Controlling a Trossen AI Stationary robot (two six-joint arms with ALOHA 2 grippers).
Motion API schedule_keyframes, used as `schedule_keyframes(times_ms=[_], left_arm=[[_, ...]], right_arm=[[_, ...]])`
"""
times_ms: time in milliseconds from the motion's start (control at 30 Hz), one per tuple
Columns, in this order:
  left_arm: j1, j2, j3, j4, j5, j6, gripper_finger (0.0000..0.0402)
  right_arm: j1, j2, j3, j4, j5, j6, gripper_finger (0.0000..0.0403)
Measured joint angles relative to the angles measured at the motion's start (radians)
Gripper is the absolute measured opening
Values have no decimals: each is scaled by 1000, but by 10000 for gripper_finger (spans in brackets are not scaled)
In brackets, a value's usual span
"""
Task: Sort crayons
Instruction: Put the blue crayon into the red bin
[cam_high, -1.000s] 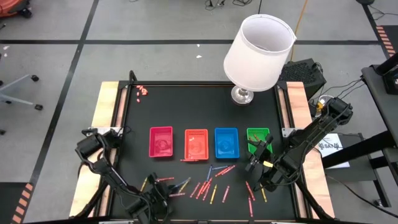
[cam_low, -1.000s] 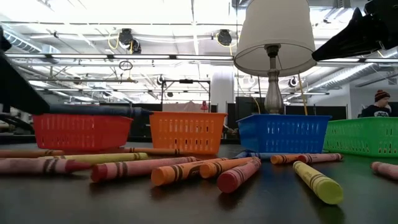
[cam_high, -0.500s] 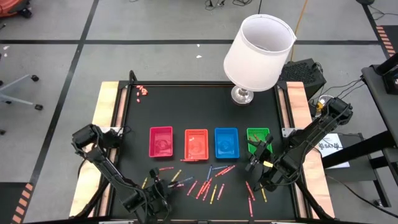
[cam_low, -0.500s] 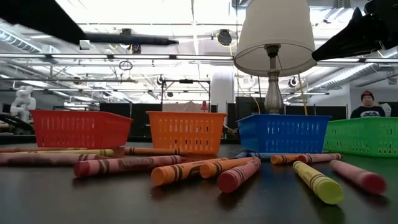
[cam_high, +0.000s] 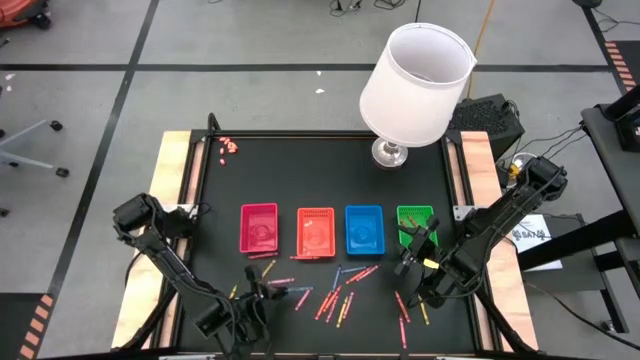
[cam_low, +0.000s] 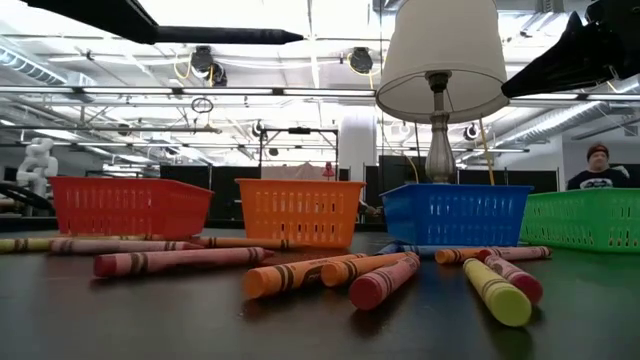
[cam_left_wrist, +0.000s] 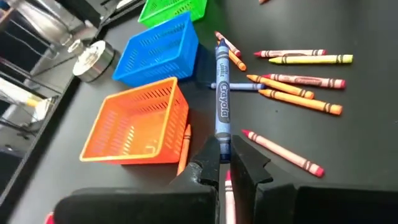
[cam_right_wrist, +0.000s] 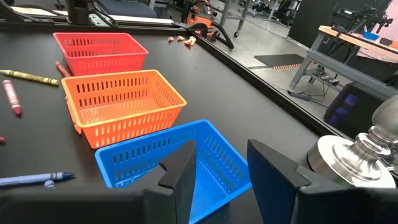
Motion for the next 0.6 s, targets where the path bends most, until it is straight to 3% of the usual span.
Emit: schedule_keyframes(times_ms=[467, 600], left_arm=[[-1, 0, 0, 137, -23, 0, 13], [-1, 0, 0, 140, -45, -74, 13]], right_arm=[[0, 3, 0, 0, 0, 0, 128], [0, 9, 0, 0, 0, 0, 128]])
